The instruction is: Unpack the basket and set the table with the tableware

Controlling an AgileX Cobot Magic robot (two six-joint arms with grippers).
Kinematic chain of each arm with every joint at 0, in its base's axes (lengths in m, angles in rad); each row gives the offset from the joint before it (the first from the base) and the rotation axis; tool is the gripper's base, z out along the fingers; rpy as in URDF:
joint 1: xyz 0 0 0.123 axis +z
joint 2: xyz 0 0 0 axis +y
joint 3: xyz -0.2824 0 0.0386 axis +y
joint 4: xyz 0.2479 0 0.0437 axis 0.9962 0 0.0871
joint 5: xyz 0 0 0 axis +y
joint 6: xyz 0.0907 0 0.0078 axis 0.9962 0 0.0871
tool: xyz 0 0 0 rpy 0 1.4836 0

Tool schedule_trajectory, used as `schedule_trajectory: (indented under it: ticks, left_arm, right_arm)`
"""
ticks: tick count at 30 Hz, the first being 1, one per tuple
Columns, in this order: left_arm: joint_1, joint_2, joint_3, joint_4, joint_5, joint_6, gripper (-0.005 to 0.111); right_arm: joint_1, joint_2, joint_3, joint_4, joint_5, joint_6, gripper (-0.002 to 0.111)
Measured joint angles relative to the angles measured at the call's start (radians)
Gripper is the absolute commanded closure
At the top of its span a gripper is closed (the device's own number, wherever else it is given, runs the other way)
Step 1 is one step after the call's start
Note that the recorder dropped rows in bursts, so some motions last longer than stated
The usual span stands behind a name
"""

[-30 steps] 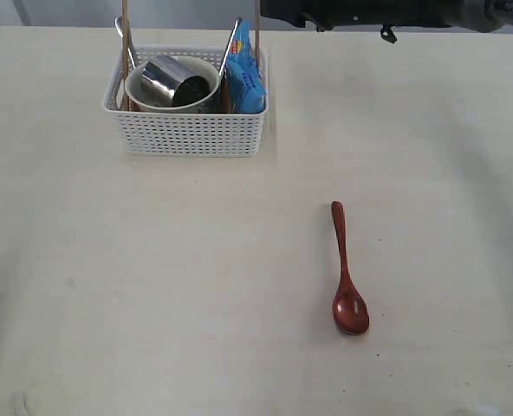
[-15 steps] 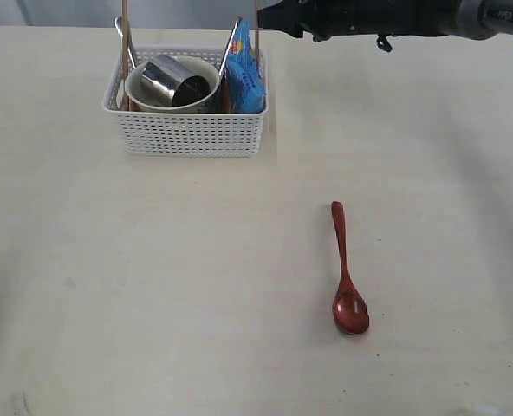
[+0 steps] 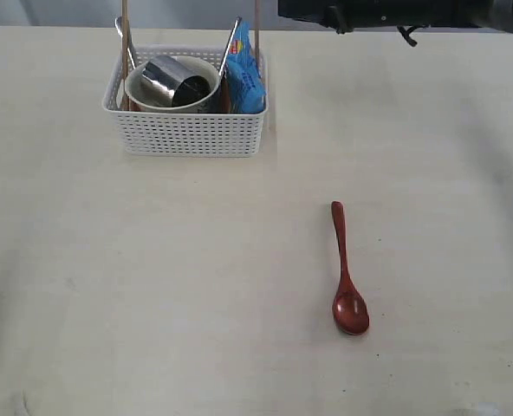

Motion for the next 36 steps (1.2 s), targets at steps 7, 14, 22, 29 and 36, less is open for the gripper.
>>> schedule_trajectory:
  ticks: [7, 14, 22, 29, 36]
  left_arm:
    - [0.000, 0.000, 0.001, 0.089, -0.142, 0.036, 0.107]
    - [0.000, 0.000, 0.001, 0.219, -0.201, 0.060, 0.107]
    - [0.000, 0.000, 0.001, 0.221, -0.241, 0.060, 0.107]
    - [0.000, -0.001, 0.001, 0.210, -0.540, -0.052, 0.107]
    - [0.000, 0.005, -0.021, 0.040, -0.993, -0.126, 0.107]
  right_arm:
    - [0.001, -0.003, 0.000, -0.065, 0.081, 0.017, 0.054]
    - [0.001, -0.003, 0.000, -0.074, 0.085, 0.021, 0.054]
    - [0.001, -0.003, 0.000, -0.074, 0.087, 0.021, 0.054]
    - [0.002, -0.003, 0.000, -0.076, 0.087, 0.021, 0.054]
    - [0.002, -0.003, 0.000, -0.076, 0.087, 0.028, 0.054]
